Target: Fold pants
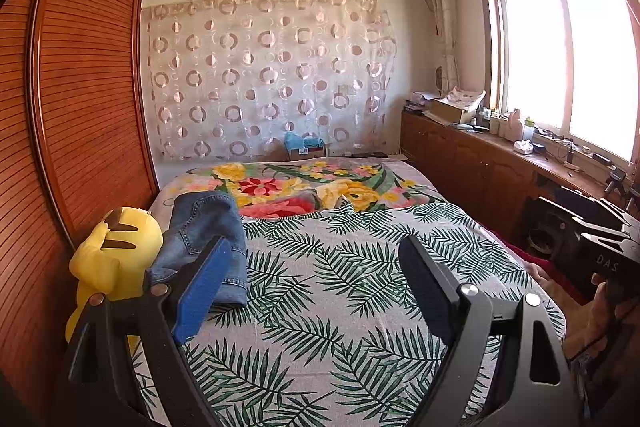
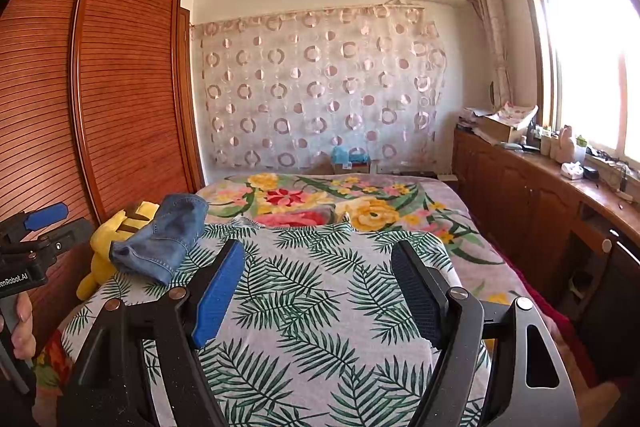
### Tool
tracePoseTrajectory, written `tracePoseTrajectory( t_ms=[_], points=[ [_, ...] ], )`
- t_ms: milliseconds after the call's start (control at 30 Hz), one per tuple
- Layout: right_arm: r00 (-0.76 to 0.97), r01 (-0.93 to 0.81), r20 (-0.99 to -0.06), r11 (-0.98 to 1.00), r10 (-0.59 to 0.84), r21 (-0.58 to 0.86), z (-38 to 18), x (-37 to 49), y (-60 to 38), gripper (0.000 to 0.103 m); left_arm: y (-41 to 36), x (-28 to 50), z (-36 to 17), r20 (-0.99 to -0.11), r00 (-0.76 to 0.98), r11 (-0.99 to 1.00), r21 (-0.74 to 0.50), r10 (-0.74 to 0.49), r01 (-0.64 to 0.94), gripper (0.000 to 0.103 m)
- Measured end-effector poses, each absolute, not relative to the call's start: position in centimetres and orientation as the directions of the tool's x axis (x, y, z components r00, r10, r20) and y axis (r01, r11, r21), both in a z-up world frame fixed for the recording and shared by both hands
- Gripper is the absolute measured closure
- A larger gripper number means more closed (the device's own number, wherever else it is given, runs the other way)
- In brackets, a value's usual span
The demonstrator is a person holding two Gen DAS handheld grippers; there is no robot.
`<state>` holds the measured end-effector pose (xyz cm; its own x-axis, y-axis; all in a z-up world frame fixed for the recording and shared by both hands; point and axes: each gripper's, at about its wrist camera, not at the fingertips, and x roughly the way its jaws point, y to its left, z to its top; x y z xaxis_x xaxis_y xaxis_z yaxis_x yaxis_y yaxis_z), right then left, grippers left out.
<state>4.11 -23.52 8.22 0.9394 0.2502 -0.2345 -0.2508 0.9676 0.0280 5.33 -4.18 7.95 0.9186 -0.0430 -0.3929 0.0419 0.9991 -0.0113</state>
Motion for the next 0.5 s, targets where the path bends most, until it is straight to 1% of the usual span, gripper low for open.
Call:
tracePoseTrajectory(
  t_ms=[500],
  points=[
    [0.94, -0.249, -0.234, 0.968, 0.249, 0.029, 8.19, 4.16, -23.53, 0.026, -3.86, 5.27, 8.05, -0.389, 0.92, 0.999, -0.009, -0.038, 0.037, 0.017]
  ],
)
